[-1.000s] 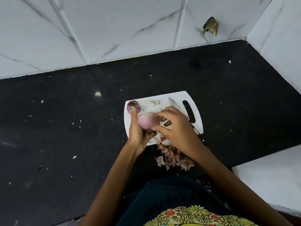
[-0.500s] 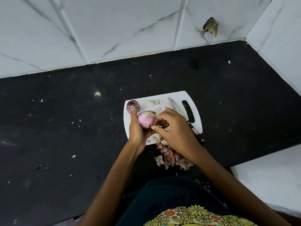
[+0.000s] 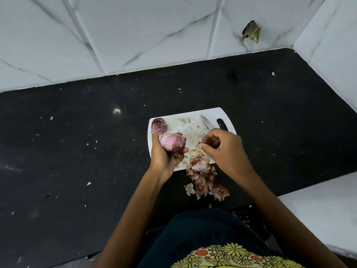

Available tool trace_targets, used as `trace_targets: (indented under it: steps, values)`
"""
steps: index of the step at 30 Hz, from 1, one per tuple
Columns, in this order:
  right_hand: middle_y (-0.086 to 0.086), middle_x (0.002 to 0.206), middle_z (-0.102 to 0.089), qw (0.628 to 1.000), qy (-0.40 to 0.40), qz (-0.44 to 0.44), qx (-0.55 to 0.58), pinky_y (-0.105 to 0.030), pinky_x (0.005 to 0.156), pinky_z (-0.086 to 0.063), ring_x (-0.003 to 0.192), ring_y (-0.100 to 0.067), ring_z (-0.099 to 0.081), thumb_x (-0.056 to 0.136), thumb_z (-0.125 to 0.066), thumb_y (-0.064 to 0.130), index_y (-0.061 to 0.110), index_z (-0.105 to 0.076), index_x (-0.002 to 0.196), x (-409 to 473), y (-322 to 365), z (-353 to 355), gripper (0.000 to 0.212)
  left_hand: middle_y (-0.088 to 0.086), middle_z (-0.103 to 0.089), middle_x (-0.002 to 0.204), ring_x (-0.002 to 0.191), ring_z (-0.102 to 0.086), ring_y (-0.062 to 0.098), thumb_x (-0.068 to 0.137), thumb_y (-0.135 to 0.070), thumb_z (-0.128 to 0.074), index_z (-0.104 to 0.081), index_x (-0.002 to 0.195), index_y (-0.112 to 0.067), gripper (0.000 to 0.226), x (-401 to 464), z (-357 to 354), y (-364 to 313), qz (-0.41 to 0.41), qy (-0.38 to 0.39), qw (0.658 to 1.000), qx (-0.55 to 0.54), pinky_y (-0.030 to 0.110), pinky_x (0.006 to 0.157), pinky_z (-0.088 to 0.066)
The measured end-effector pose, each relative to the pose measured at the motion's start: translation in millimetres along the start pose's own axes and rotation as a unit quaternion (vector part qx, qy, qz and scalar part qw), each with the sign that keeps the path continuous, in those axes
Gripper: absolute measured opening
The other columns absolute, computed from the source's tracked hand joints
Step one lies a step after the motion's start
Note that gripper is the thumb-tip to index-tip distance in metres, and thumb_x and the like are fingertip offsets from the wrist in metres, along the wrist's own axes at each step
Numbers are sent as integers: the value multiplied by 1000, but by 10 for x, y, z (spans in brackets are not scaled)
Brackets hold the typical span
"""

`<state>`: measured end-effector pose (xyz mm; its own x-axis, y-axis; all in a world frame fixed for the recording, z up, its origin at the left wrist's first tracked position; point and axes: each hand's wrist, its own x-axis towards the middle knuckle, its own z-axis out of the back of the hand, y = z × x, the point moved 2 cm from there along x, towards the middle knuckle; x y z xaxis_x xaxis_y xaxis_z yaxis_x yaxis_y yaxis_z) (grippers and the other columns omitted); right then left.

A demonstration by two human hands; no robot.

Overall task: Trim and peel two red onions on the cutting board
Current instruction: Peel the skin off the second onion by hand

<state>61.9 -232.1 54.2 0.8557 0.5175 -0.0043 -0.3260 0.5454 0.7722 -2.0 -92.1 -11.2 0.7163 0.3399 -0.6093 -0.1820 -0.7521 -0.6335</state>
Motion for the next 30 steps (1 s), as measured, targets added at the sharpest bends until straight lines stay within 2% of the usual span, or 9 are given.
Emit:
trace_targets:
  steps: [4, 6, 9, 12, 15, 21, 25, 28, 30]
  values:
    - [1, 96, -61, 993, 73, -21, -92, -23, 77, -54, 83, -10, -62, 81, -70, 5, 16, -66, 87, -7, -180, -46, 13, 5, -67, 68, 47, -56, 13, 94, -67, -22, -62, 87, -8, 72, 15, 2, 25, 7, 13, 1000, -3, 17, 41, -41]
    - [1, 106, -54, 994, 79, -4, -70, -19, 79, -50, 88, -9, -60, 82, -70, 9, 16, -67, 96, -13, -162, -60, 16, 6, -68, 70, 49, -56, 13, 93, -69, -22, -63, 87, -8, 74, 28, -7, 47, 6, 18, 1000, 4, 17, 42, -43]
    - [0, 99, -62, 997, 50, 48, 25, -13, 72, -49, 82, -6, -62, 79, -75, 15, 13, -68, 100, -38, 26, -94, 22, 6, -67, 75, 55, -55, 11, 91, -71, -22, -64, 88, -9, 75, 25, -11, 72, 2, 26, 1000, 15, 18, 46, -45]
    - [-2, 94, -65, 996, 24, 82, 11, -31, 76, -54, 84, -13, -63, 78, -76, 17, 8, -70, 99, -54, 105, -185, 24, 9, -65, 84, 68, -54, 12, 89, -73, -25, -67, 91, -8, 77, 15, -20, 102, 3, 37, 999, 40, 18, 54, -46]
    - [-3, 88, -65, 995, -8, 100, 1, -37, 73, -54, 81, -16, -62, 80, -74, 15, 7, -69, 89, -50, 96, -232, 13, 11, -62, 84, 65, -54, 11, 89, -73, -27, -65, 94, -8, 76, 0, -30, 113, 2, 34, 998, 57, 18, 54, -47]
    - [-2, 95, -61, 998, 54, 28, -30, -37, 83, -50, 88, -16, -58, 89, -63, 18, 9, -62, 96, 7, 17, -296, 11, 6, -69, 80, 66, -63, 10, 93, -67, -28, -66, 97, -8, 70, -4, -42, 140, -45, 10, 994, 96, 21, 62, -52]
    - [5, 87, -64, 993, 103, -31, 54, -32, 80, -53, 81, -9, -62, 91, -61, 19, 14, -62, 96, -42, 45, -279, 7, 12, -71, 89, 84, -69, 21, 95, -60, -33, -63, 109, 2, 70, -16, -91, 82, -92, -4, 987, 128, 33, 77, -57]
    - [5, 80, -64, 974, 144, -54, 164, -27, 72, -55, 68, -5, -62, 90, -63, 15, 14, -64, 93, -84, 153, -229, 3, 23, -68, 102, 98, -67, 35, 82, -73, -46, -57, 114, 5, 85, -33, -91, 85, -103, -36, 985, 134, 48, 88, -55]
    - [-1, 80, -66, 969, 141, -53, 194, -27, 67, -57, 63, -5, -61, 88, -65, 12, 13, -65, 91, -80, 211, -177, 3, 26, -67, 104, 96, -68, 33, 86, -71, -41, -57, 113, 6, 83, -31, -57, 89, -95, -44, 985, 137, 45, 85, -57]
